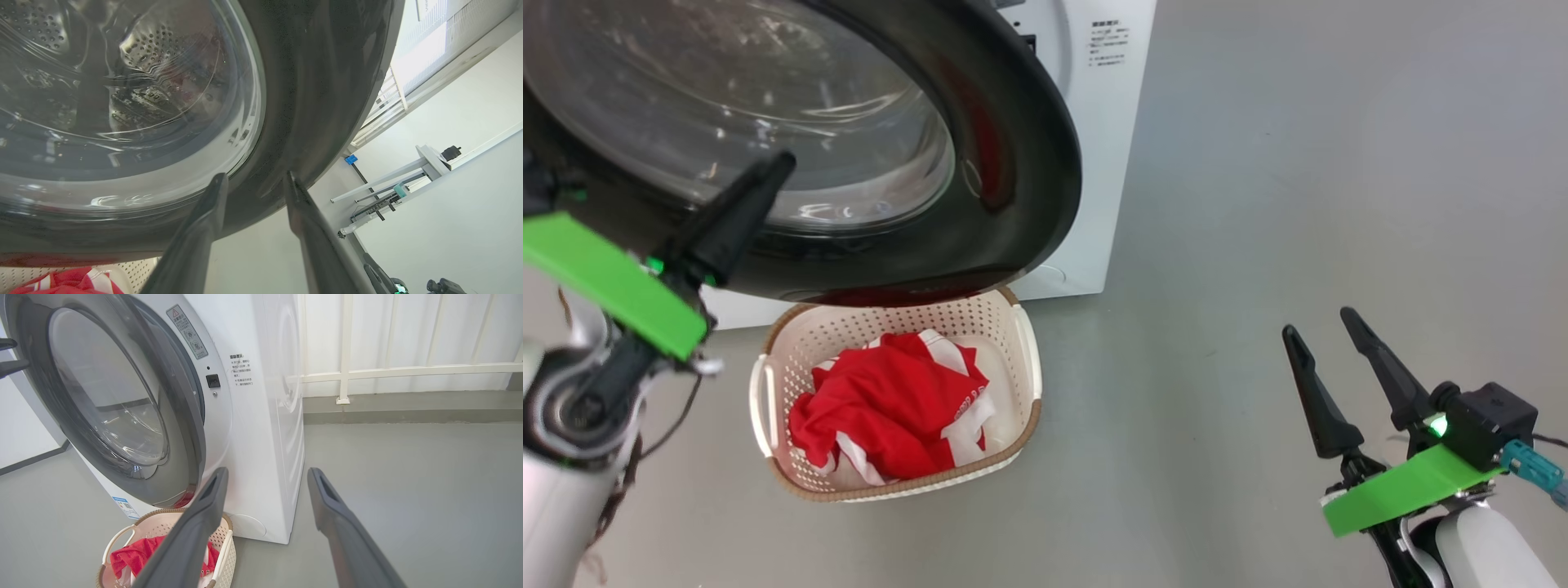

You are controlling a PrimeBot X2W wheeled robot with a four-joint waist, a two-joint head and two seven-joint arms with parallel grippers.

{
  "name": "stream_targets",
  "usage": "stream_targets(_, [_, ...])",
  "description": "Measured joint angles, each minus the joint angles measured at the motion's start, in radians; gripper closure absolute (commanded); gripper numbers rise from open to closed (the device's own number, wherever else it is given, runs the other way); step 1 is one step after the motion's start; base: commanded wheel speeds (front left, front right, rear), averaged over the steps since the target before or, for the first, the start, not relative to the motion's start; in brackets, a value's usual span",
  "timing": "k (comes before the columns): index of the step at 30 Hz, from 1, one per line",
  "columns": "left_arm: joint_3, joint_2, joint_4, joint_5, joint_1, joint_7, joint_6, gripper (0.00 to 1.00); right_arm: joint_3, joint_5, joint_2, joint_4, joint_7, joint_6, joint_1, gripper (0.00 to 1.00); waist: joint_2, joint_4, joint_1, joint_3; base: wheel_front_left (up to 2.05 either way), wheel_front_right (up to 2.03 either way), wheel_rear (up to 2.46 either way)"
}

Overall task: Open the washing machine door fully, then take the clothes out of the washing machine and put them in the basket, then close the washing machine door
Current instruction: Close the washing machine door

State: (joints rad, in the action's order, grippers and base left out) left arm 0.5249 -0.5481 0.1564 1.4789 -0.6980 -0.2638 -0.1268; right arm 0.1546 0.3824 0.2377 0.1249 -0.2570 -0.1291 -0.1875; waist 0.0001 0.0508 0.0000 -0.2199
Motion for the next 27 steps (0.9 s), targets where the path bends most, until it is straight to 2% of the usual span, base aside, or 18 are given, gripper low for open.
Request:
stream_targets(1, [0.005,-0.01,-0.006,0.0,0.02,0.014,0.0,0.0,0.0,0.0,0.001,0.001,0.0,0.0,0.007,0.0,0.0,-0.005,0.0,0.002,0.0,0.0,0.0])
stream_targets(12, [0.029,-0.082,-0.049,-0.017,0.256,0.216,0.0,0.0,-0.004,0.0,0.005,0.002,0.0,0.0,0.019,0.0,0.0,-0.027,0.0,0.025,0.0,0.0,0.0])
stream_targets(20, [0.057,-0.079,-0.026,0.001,0.404,0.348,0.0,0.0,-0.005,0.0,0.007,0.005,0.0,0.0,0.036,0.0,0.0,-0.024,0.0,0.037,0.0,0.0,0.0])
stream_targets(27, [0.087,-0.075,0.018,-0.008,0.463,0.437,0.0,0.0,-0.007,0.003,0.013,0.007,0.0,0.0,0.046,0.0,0.0,-0.013,0.0,0.042,0.0,0.0,0.0])
